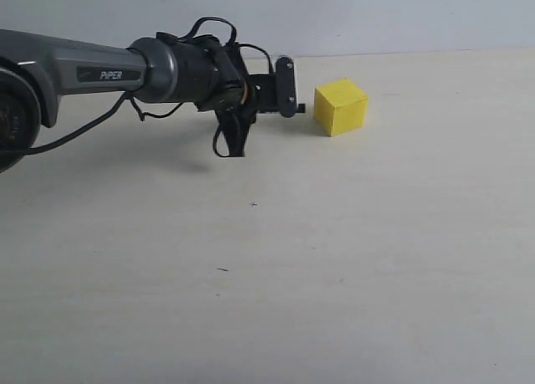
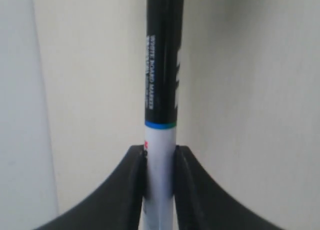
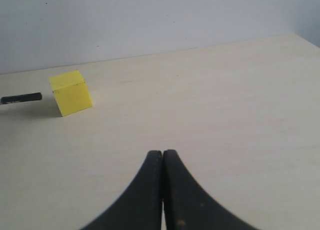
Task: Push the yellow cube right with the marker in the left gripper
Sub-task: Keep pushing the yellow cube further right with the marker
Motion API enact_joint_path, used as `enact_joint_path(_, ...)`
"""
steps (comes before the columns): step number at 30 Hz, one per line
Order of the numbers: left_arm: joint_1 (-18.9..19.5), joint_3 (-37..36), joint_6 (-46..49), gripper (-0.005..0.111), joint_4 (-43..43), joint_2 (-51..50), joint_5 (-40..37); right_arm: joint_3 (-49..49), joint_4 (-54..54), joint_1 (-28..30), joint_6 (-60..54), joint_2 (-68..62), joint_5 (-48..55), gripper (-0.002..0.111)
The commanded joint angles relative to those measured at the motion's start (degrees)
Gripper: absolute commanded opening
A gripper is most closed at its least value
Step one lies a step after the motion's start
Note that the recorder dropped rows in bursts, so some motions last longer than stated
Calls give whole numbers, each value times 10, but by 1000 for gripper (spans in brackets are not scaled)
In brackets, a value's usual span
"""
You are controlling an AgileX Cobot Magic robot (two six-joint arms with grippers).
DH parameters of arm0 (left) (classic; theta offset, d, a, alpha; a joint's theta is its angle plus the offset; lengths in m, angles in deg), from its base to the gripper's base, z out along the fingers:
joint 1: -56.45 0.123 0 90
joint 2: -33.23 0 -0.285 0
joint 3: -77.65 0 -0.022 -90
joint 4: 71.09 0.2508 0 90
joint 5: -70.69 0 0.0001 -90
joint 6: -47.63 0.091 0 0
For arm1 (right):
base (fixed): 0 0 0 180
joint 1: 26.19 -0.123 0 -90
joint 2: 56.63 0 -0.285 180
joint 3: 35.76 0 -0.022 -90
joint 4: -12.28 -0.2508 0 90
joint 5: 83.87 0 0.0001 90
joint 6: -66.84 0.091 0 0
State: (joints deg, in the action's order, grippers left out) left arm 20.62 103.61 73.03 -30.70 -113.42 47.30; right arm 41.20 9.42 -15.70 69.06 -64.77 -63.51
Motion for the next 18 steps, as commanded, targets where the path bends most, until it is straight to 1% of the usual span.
enact_joint_path(1, -36, 45, -26, 0, 5, -3, 1, 3, 0, 2, 0, 4, -1, 0)
enact_joint_path(5, -43, 69, -28, 0, 7, -4, -56, 3, 0, 2, 0, 4, -1, 0)
enact_joint_path(10, -40, 69, -37, 0, 27, -4, -122, 3, 0, 2, 0, 4, -1, 0)
enact_joint_path(13, -37, 69, -58, 0, 29, -5, -120, 3, 0, 2, 0, 4, -1, 0)
enact_joint_path(18, -38, 69, -90, 0, 29, -16, -93, 3, 0, 2, 0, 4, -1, 0)
